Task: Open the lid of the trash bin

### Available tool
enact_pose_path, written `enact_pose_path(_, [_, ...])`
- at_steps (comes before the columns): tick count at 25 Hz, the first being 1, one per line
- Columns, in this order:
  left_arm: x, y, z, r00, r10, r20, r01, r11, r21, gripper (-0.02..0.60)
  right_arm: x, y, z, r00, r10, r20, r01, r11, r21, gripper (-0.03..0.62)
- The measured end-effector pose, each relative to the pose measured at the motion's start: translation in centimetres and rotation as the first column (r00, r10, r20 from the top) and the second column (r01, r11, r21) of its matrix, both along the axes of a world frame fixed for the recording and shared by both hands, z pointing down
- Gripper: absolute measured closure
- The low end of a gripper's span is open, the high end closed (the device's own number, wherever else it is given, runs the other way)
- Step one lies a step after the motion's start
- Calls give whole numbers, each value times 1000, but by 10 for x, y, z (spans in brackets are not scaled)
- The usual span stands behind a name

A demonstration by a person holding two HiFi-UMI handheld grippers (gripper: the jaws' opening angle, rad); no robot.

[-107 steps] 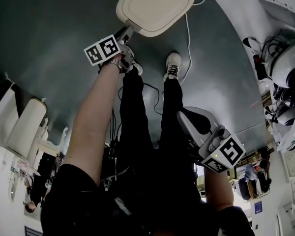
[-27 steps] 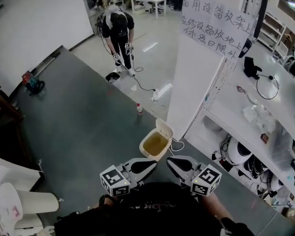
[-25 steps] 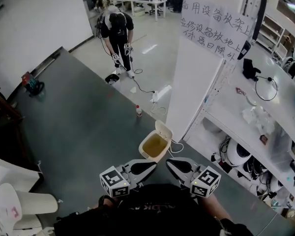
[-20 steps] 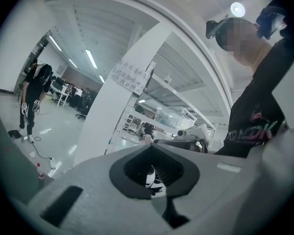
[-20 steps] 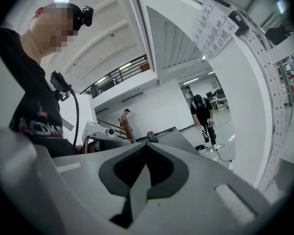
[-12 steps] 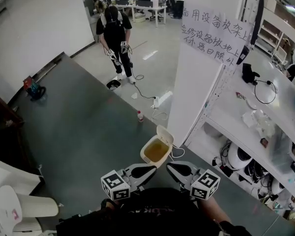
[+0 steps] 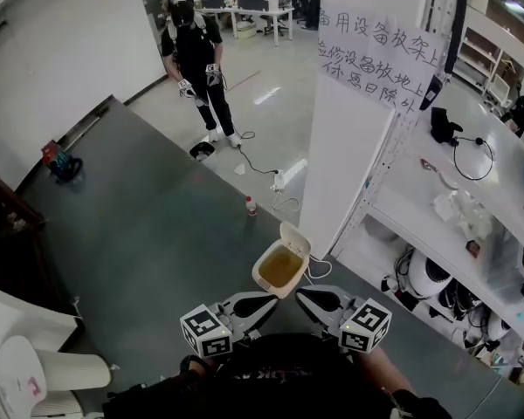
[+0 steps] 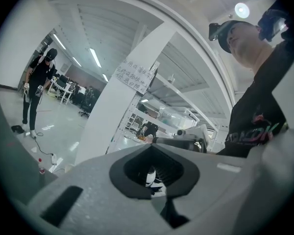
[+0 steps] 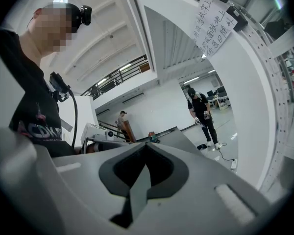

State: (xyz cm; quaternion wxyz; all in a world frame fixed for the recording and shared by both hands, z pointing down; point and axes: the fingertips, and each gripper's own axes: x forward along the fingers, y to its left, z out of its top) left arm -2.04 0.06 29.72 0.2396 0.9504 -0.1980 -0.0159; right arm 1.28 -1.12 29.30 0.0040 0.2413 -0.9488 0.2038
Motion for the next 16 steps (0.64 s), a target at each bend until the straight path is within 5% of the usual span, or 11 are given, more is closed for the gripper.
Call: enact_pose_path(16, [11, -24, 6, 999, 0, -45, -2, 999, -47, 580, 14, -16, 8, 1000, 19, -13, -19, 1000, -14, 588])
